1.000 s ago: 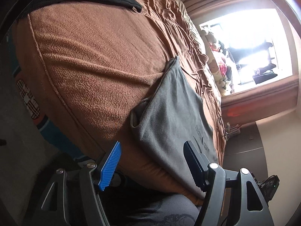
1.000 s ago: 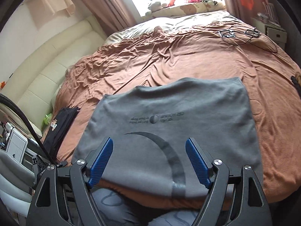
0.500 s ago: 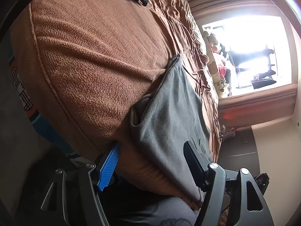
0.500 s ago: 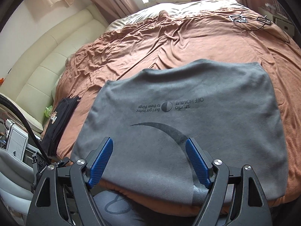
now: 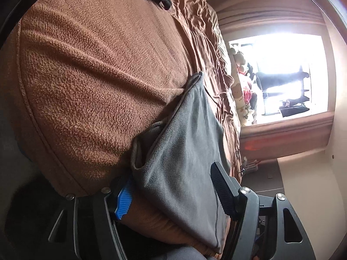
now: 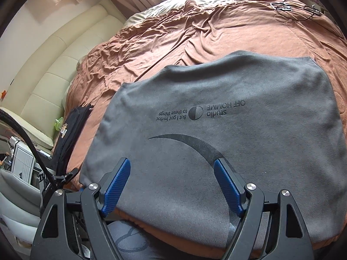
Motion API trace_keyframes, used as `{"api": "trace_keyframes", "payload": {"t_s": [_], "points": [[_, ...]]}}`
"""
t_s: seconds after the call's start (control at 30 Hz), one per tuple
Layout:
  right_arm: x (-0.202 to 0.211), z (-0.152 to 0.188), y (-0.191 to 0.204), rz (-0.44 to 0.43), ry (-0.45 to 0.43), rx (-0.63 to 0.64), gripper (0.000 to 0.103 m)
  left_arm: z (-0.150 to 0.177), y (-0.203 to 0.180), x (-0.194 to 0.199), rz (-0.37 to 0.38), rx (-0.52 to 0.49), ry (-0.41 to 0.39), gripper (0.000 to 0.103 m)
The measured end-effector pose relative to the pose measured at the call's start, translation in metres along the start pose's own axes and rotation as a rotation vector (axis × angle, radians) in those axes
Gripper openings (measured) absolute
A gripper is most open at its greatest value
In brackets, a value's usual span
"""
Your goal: Fold small clothes
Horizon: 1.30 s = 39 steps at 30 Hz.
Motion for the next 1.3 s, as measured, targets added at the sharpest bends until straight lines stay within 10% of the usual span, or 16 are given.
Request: {"api": "trace_keyframes", "payload": {"t_s": [0.33, 0.63, 0.9, 1.3], "points": [[-0.032, 0.001, 0.002, 0.003, 0.046, 0.012, 0.078, 0.0, 0.02, 0.008, -0.046, 0.012, -0.029, 0.019], [-0.06, -0.014, 0.001, 0.061, 0.078, 0.023, 0.077, -0.008, 0.015, 0.0, -0.054, -0.03, -0.061, 0.018], [-0.105, -0.032, -0.008, 0.131, 0.165, 0.027, 0.035, -0.008, 0.011, -0.002, -0.026, -0.032, -0.096, 0.018], [-0.157, -0.086, -0.021, 0.275, 0.178, 0.07, 0.018, -0.009, 0.009, -0.004, -0.08, -0.058, -0.083, 0.018]]}}
Point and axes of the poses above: each gripper's, at about its wrist camera, not at the fingertips, and x roughly against the way its jaws point, y to its left, z to its underside, the point moved 10 cm from there along -x, roughly the way its jaws point, and after that the axes turned 9 degrees about x, right-handed, at the moved point
